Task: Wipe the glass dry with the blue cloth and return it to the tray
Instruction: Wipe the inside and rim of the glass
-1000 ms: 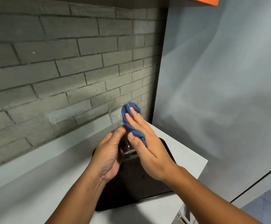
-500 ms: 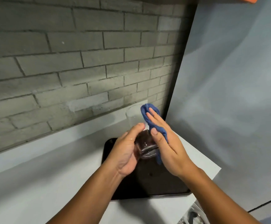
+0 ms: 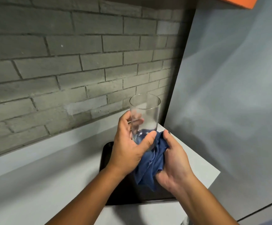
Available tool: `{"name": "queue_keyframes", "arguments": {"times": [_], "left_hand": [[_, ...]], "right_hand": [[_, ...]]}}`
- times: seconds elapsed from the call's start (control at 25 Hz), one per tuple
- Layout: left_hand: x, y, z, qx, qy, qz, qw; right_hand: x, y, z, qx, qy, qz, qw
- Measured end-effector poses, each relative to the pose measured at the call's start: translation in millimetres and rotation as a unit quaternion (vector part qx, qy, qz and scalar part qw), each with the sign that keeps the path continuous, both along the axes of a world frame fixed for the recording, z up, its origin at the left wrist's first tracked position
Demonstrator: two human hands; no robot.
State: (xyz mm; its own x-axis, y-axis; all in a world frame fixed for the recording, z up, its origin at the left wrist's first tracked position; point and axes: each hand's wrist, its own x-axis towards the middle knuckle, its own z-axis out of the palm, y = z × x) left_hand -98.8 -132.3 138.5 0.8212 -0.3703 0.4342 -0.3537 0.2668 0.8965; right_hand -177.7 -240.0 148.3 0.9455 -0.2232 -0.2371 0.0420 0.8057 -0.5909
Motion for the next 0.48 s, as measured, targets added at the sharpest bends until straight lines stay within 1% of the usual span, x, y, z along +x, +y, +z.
{"name": "queue_keyframes", "arguments": {"times": [0.08, 0.2, 0.28, 0.36, 0.44, 0.48], "left_hand": [[-1.9, 0.1, 2.2, -0.026, 0.021, 0.000, 0.999], [-3.9, -1.6, 1.3, -0.039, 0.026, -0.009, 0.999], [-0.5, -1.3, 1.8, -0.052, 0.039, 0.001, 0.998], [1.8, -2.6, 2.2, -0.060, 0.059, -0.008, 0.996], [0.9, -2.7, -1.1, -0.062, 0.072, -0.017, 0.995], [2.5, -1.9, -4.3, -0.068, 0.081, -0.014, 0.994]], "right_hand": [[0.9, 0.0, 1.7, -0.023, 0.013, 0.014, 1.000], [3.7, -8.4, 5.2, -0.030, 0.023, 0.013, 0.999], [2.1, -8.7, 8.7, -0.053, 0.024, 0.016, 0.998], [2.0, -5.7, 8.7, -0.107, 0.038, -0.007, 0.994], [4.1, -0.9, 4.9, -0.186, 0.033, -0.057, 0.980], [1.5, 2.3, 2.6, -0.279, 0.016, -0.076, 0.957]]}}
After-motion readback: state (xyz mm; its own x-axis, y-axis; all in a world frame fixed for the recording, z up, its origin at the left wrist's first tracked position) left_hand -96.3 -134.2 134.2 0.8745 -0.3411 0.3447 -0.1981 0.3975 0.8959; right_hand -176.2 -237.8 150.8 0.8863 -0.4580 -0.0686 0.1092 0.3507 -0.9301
